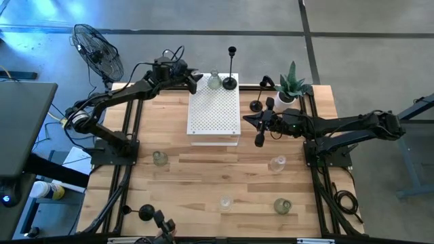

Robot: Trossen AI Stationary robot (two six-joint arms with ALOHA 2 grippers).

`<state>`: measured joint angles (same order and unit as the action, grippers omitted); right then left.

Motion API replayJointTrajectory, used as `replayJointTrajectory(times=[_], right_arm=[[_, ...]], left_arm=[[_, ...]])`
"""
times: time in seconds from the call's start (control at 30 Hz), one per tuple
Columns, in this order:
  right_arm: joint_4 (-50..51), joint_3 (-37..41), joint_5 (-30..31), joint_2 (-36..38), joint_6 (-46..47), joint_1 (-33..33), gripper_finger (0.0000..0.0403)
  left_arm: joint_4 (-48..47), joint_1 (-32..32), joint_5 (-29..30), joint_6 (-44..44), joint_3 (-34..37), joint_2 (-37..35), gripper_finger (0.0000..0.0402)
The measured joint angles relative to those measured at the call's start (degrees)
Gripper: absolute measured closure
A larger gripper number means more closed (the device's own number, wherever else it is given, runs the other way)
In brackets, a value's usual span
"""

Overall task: Pick & Place candle stick holders
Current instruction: Put the top left transparent glass candle holder on the shelf

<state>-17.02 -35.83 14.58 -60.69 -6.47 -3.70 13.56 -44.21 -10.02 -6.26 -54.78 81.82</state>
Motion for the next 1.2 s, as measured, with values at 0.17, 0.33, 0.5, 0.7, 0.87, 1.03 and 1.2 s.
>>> replayJointTrajectory(times=[0.17,0.33,0.5,0.7,0.87,1.03,1.2], right_arm=[[0.0,0.0,0.0,0.0,0.0,0.0,0.0401],[0.0,0.0,0.0,0.0,0.0,0.0,0.0402],[0.0,0.0,0.0,0.0,0.0,0.0,0.0402],[0.0,0.0,0.0,0.0,0.0,0.0,0.0401],[0.0,0.0,0.0,0.0,0.0,0.0,0.0401],[0.0,0.0,0.0,0.0,0.0,0.0,0.0402],[0.1,0.0,0.0,0.0,0.0,0.0,0.0402]], left_arm=[[-0.3,0.0,0.0,0.0,0.0,0.1,0.0178],[-0.1,0.0,0.0,1.6,0.0,0.1,0.0149],[0.2,0.0,-0.1,1.7,-0.2,0.1,0.0145],[0.2,0.0,-2.3,1.6,-2.0,0.1,0.0145],[0.0,0.0,-2.1,1.6,-2.2,0.1,0.0145],[-0.5,-0.1,-0.7,3.5,-2.2,-2.4,0.0144],[-4.1,-0.1,-0.3,6.4,-2.2,-8.1,0.0152]])
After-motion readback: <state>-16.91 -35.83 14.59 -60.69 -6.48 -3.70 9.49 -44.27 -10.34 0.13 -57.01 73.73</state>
